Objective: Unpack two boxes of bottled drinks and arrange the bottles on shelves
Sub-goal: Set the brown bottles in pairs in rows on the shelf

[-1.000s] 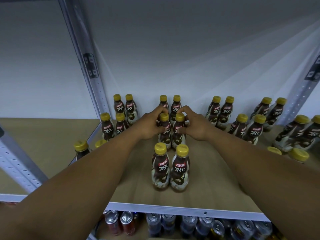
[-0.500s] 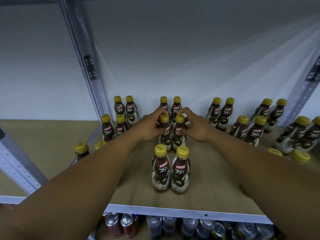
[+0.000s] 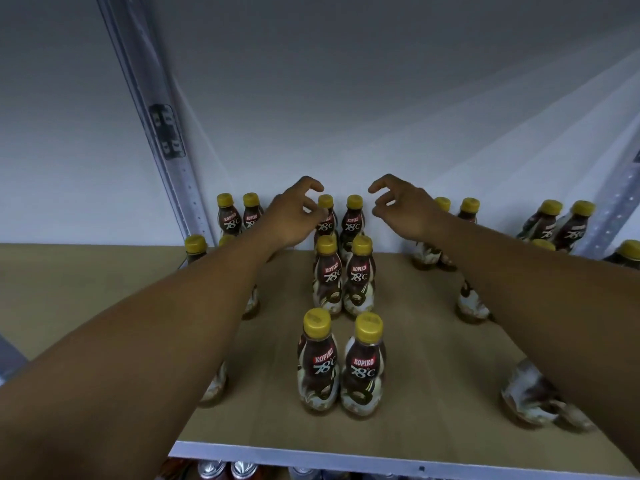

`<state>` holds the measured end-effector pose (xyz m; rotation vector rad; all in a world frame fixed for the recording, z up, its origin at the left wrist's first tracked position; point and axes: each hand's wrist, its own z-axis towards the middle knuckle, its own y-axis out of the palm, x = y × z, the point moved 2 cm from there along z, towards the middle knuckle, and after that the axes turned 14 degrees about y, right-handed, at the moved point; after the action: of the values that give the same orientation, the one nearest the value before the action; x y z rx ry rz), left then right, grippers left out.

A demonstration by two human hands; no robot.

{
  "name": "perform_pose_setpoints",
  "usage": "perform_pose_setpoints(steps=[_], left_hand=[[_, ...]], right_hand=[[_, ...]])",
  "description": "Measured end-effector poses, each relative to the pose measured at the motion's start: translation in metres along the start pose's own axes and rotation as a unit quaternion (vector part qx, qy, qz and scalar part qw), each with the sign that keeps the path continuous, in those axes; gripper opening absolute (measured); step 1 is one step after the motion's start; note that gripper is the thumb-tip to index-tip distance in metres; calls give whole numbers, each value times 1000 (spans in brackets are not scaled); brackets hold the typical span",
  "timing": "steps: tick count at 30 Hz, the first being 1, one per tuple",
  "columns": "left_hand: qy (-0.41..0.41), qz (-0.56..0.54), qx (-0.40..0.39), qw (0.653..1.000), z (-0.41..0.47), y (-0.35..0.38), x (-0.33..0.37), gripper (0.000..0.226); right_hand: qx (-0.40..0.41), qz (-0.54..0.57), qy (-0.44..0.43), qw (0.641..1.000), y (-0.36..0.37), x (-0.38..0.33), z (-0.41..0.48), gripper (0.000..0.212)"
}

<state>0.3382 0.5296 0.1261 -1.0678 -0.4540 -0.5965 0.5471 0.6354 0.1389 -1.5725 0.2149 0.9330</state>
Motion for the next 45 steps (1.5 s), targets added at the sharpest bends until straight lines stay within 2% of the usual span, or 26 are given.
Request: perform_pose_setpoints(steps=[5,11,17,35,42,45], left_hand=[[-26,37,-44,998,29,13,-20,56],[-26,53,-67,996,45,31,-40,61],[-7,54,-39,998,48,38,-53,55],[14,44,-60,997,55,43,-52,56],[-3,29,-70,997,51,37,-49,73],[-11,43,-67,997,46,22,-36,72]], right_hand=[[-27,-22,2,999,11,4,34,44],[-63,-18,5,998,35,7,55,59],[-26,0,-4,1000,50,13,61,56],[-4,-13,-12,1000,44,28,64,54],[-22,-17,-3,1000,34,25,58,68],[-10,-26,-4,1000,19,19,46,64]])
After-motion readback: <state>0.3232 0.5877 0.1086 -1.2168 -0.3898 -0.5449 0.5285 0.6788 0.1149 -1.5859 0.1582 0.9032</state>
